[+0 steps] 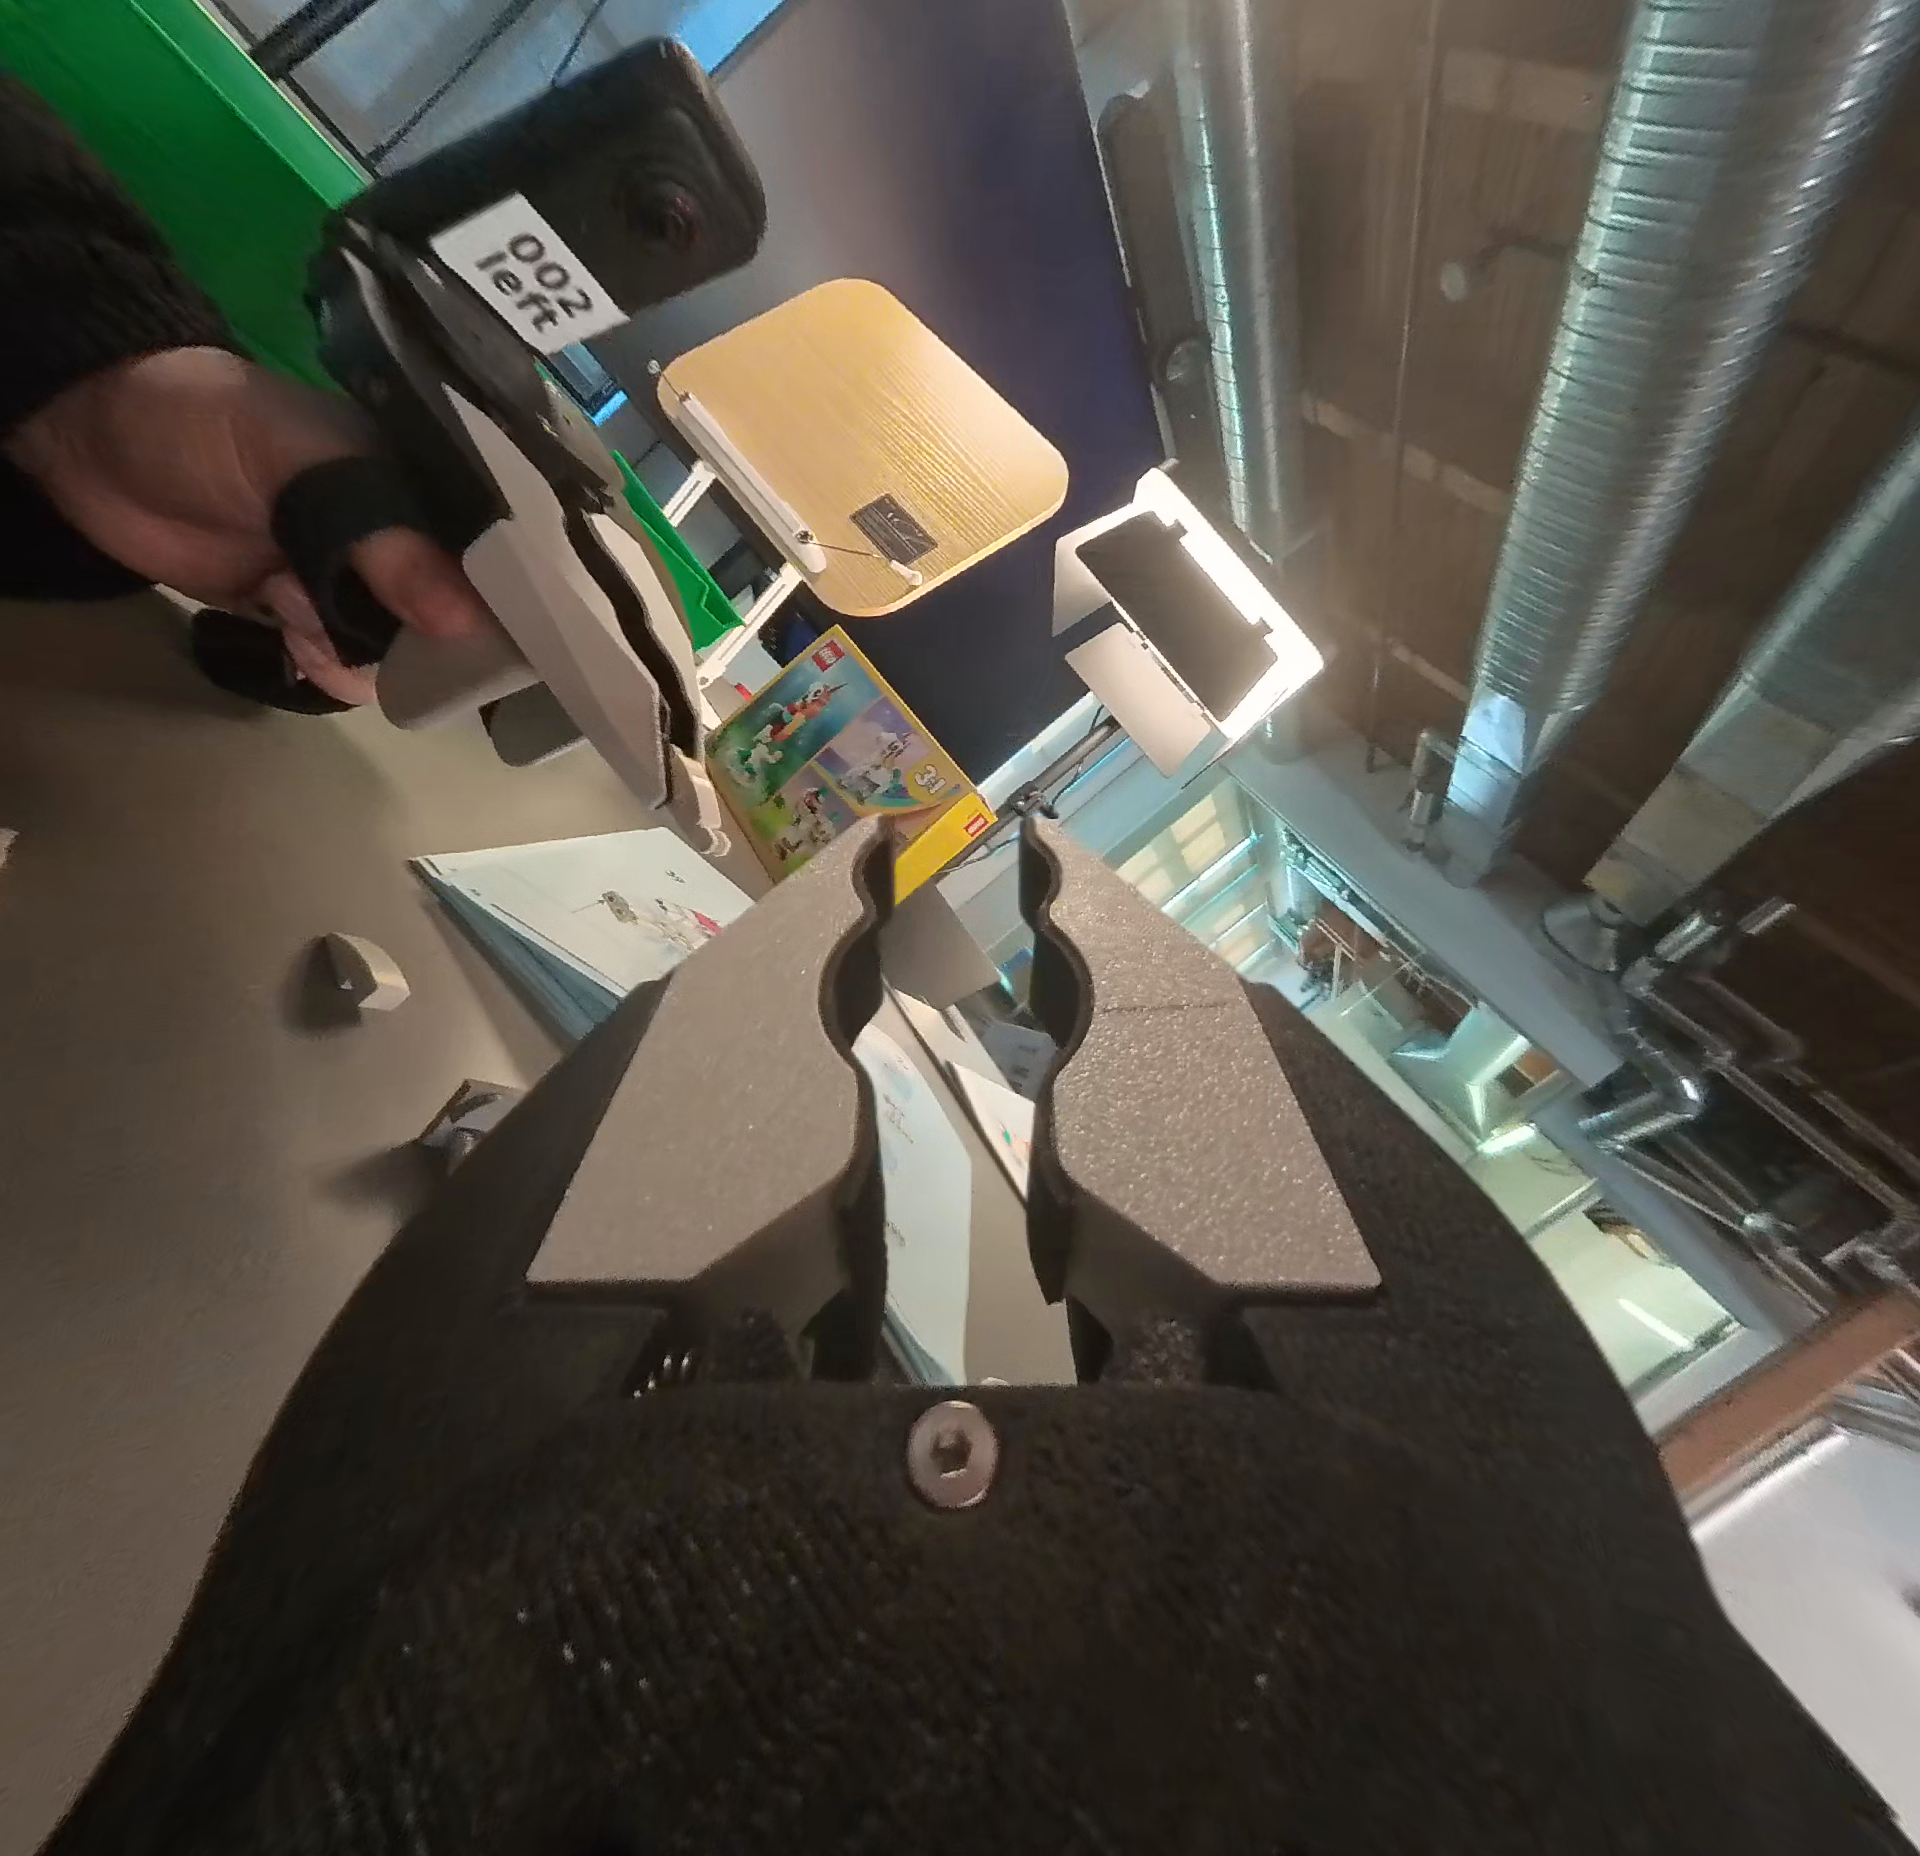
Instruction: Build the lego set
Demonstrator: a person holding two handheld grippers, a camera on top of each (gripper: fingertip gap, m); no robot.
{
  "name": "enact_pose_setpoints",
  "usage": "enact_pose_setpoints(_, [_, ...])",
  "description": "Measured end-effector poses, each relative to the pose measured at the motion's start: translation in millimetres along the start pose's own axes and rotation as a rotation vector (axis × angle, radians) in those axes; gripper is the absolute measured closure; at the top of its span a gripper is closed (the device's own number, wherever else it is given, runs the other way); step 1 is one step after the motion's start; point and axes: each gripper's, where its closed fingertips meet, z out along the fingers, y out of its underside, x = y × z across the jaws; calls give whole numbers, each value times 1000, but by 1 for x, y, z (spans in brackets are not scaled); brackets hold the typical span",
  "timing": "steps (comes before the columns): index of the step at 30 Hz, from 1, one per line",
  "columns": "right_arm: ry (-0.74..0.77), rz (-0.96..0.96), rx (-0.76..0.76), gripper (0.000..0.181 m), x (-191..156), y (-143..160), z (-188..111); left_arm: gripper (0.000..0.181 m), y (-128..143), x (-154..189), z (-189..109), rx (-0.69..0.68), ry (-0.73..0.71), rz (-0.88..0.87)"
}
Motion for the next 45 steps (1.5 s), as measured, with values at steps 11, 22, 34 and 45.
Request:
enact_pose_setpoints(11, [-16, -35, -1, 160, -1, 0, -1, 174, -7, -6, -6, 51, 86, -235])
enact_pose_setpoints(22, [-130, 171, 27, 163, -11, -6, 0, 174, -9, 13, -1, 91, 355, -630])
enact_pose_setpoints(34, [-14, 52, 32, 169, 2, -4, -2, 174, -6, 11, 4, 79, 287, -571])
enact_pose_setpoints(45, [57, 15, -17, 173, 15, 5, -2, 174, -10, 16, 1, 103, 341, -586])
